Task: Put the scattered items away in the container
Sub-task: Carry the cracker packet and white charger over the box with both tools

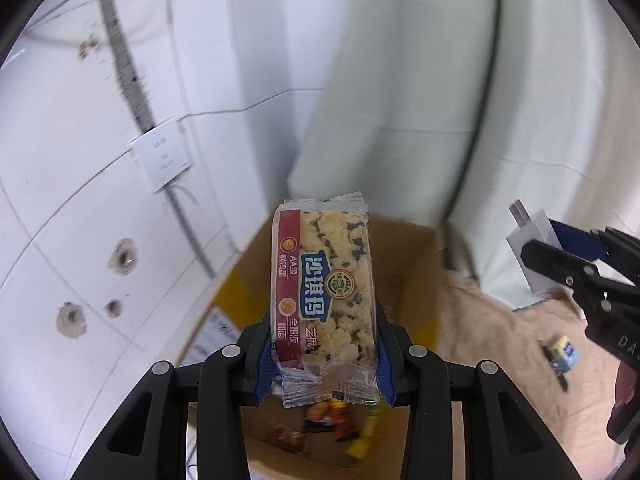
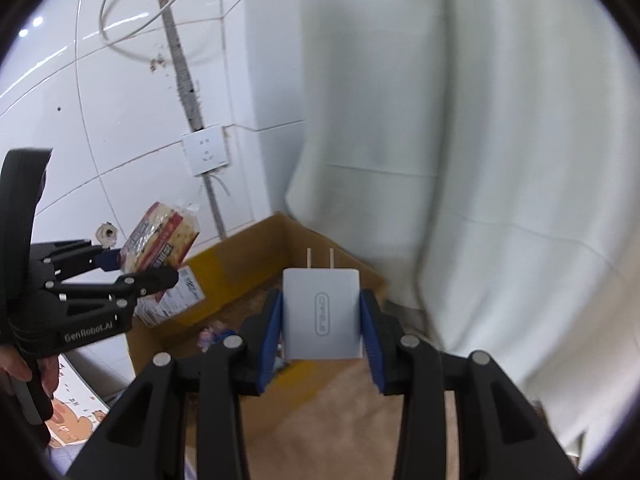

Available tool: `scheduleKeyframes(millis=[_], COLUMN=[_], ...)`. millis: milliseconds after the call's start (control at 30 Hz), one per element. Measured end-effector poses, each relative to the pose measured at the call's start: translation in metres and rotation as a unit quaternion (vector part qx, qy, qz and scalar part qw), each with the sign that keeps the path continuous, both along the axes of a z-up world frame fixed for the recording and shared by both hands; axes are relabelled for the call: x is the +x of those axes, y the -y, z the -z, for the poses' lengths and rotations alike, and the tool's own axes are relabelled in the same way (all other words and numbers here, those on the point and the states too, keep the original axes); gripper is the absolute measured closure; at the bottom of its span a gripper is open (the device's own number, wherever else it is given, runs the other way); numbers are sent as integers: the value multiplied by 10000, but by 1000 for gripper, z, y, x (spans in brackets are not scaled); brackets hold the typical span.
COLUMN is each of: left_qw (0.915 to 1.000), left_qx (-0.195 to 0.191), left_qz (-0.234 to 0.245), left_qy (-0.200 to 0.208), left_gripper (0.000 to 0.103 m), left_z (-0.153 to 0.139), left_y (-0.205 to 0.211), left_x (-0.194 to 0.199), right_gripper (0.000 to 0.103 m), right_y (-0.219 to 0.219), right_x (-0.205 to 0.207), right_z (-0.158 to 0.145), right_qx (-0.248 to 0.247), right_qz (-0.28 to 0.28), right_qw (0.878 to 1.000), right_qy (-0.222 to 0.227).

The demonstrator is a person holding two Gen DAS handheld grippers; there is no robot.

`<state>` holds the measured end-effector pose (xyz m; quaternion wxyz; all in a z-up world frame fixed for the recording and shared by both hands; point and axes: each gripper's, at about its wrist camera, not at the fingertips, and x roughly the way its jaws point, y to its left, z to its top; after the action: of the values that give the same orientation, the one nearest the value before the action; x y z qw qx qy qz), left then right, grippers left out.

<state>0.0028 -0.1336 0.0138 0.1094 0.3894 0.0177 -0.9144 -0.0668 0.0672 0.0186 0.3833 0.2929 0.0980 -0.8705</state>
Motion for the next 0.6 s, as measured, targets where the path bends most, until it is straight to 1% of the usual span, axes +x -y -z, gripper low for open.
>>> scheduleKeyframes(millis=[167,267,400,500,600], left_qw=[9996,9986,9966,9953,9926], left_qx=[108,295,499,570,726], left_qz=[-57,-111,-181,-237,-306], left_qy=[251,429,636,750,925], left_gripper=[62,62,62,62,62], left_z=[29,51,80,98,119], left_y=[18,24,31,35,40], left_x=[-6,-12,-18,-22,-26], right_gripper=[61,61,60,60,60], right_y=[46,71,91,99,103], right_x=[-8,-12,-19,-23,-24], right_z=[17,35,59,76,91], right_qx=[192,417,602,729,870], right_qz=[-252,-339,-408,-395,-411], right_qw=[9993,9980,9955,9936,9915], right_qy=[220,332,603,768,881])
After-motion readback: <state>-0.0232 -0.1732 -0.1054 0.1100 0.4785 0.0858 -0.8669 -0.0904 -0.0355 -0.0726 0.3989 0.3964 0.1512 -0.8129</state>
